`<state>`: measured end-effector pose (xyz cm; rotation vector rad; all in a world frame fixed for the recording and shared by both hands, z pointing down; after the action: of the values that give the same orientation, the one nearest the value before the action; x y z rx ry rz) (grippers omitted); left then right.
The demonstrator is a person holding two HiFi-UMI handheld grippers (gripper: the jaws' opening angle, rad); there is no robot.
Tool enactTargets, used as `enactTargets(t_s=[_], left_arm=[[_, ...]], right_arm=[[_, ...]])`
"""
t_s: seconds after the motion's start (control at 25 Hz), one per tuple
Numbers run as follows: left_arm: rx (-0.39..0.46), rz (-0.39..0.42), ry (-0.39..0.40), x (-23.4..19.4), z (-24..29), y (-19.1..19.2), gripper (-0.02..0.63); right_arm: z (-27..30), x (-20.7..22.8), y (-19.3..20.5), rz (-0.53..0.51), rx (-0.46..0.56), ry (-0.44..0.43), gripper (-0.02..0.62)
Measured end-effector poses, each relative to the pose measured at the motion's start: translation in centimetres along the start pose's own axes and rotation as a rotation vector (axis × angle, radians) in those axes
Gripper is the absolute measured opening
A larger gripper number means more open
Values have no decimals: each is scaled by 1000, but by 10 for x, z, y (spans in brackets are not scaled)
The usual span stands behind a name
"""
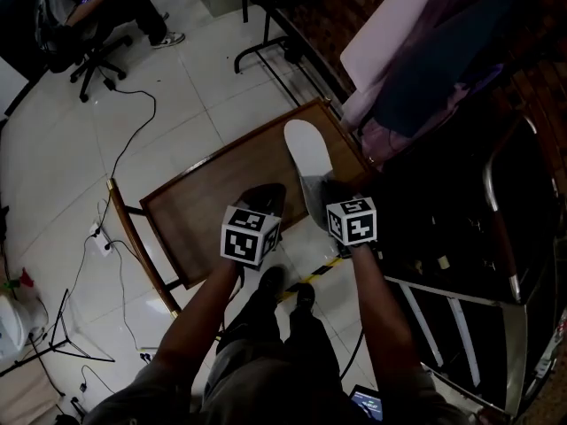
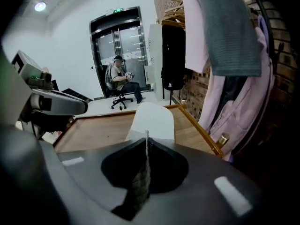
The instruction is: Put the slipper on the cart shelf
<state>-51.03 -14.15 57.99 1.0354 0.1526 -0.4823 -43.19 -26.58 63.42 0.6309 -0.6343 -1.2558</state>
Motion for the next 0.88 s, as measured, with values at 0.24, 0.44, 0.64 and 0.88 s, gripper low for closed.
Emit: enactTargets(t_s=[0.24, 0.44, 0.64, 0.88], left_arm=[[25, 35, 54, 30, -8, -19, 8], [57, 74, 126, 68, -17, -39, 8], [60, 140, 225, 115, -21, -53, 7], [48, 215, 319, 170, -28, -55, 7]], right_arm=[[-70, -10, -18, -3, 97, 14, 9], [-133, -7, -22, 27, 172, 85, 9], [-188, -4, -17, 51, 230, 168, 9], [-254, -6, -1, 85, 286, 256, 9]])
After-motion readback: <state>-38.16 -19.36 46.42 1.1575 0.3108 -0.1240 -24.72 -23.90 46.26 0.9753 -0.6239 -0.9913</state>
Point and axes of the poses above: the fingertips, and each gripper's own axes: z forward along the fingers, x to its right, y out of its underside, the point moved 4 cm from there along -z, backward along the fingers, and after that the axes turned 2 degrees about -z, right-handed, at the moved point
